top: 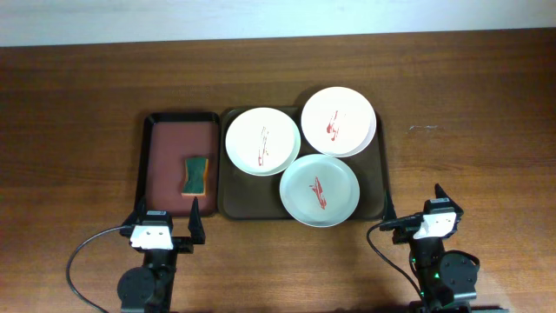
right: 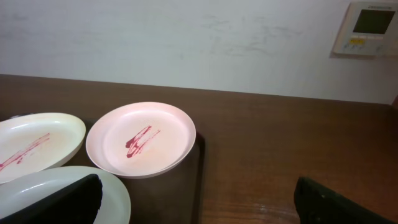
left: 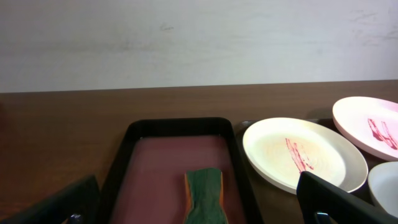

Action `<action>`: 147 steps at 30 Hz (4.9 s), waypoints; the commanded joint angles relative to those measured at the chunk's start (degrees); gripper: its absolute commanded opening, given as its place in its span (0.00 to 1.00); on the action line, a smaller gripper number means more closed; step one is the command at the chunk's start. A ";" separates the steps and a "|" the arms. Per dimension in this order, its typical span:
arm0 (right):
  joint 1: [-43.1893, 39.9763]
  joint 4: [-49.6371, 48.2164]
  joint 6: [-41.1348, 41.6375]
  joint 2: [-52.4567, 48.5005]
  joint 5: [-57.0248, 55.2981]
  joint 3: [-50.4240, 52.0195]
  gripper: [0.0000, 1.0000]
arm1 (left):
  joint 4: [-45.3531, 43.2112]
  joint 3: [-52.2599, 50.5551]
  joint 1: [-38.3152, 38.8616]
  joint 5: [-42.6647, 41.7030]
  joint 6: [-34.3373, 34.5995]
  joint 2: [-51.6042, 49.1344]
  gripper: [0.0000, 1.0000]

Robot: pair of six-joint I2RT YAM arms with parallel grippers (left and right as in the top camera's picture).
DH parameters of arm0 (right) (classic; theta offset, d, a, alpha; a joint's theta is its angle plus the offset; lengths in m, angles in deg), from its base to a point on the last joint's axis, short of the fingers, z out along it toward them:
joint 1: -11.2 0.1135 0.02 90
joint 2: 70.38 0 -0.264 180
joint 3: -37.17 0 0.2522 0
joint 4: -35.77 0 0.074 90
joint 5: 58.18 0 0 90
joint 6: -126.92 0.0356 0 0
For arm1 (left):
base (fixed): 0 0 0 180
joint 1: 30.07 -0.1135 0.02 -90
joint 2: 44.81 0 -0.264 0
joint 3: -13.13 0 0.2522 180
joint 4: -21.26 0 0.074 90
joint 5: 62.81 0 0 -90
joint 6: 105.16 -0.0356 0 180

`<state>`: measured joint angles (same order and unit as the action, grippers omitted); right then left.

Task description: Clean dirty plates on tray and stack at the side

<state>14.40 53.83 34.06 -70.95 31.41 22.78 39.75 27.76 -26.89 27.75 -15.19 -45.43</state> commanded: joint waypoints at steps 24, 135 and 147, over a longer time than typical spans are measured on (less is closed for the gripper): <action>0.48 4.52 4.00 -0.83 1.01 -3.32 0.99 | 6.45 7.23 -0.24 -0.76 -0.87 -4.96 0.99; 3.58 39.82 9.35 -101.15 19.65 -58.47 0.04 | 16.50 65.51 0.02 -6.14 0.83 -68.15 0.00; 3.58 39.85 9.35 -101.15 19.65 -58.47 0.04 | 28.35 65.51 0.02 -6.14 0.81 -84.37 0.00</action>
<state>17.57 93.65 42.98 -171.72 52.24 -36.14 66.85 92.63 -26.87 22.43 -14.93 -126.76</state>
